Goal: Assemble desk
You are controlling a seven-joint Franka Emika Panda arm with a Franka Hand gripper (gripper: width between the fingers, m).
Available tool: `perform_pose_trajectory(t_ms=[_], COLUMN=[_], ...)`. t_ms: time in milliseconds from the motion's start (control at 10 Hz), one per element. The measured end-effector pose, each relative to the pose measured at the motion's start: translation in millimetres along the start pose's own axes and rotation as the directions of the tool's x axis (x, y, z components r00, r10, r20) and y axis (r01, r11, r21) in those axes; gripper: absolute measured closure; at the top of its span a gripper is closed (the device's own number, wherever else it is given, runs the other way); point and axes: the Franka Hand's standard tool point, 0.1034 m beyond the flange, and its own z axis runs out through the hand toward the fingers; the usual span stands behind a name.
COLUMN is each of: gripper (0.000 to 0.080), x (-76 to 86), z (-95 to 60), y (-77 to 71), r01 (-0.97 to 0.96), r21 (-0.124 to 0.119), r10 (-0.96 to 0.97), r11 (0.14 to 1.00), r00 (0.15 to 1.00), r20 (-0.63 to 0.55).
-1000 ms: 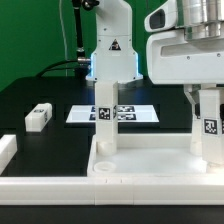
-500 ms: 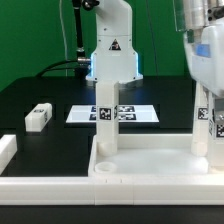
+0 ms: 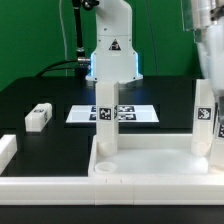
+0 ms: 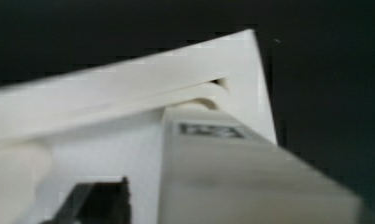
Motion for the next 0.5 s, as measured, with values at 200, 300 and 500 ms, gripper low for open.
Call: perform_pose_trajectory(t_ms=[200, 300, 500], gripper=[0.0178, 0.0158, 0.0151], x=[-10.4, -7.9, -6.6], z=[-12.0, -10.0, -9.2], y=[-5.1, -4.4, -4.1], r01=[0.361, 0.390, 0.509], r21=[-0.006, -0.007, -0.010], r10=[-0.361, -0.390, -0.510], r11=[0.933, 0.921, 0.860], r00=[0.933, 0.921, 0.860], r20=[-0.004, -0.007, -0.007])
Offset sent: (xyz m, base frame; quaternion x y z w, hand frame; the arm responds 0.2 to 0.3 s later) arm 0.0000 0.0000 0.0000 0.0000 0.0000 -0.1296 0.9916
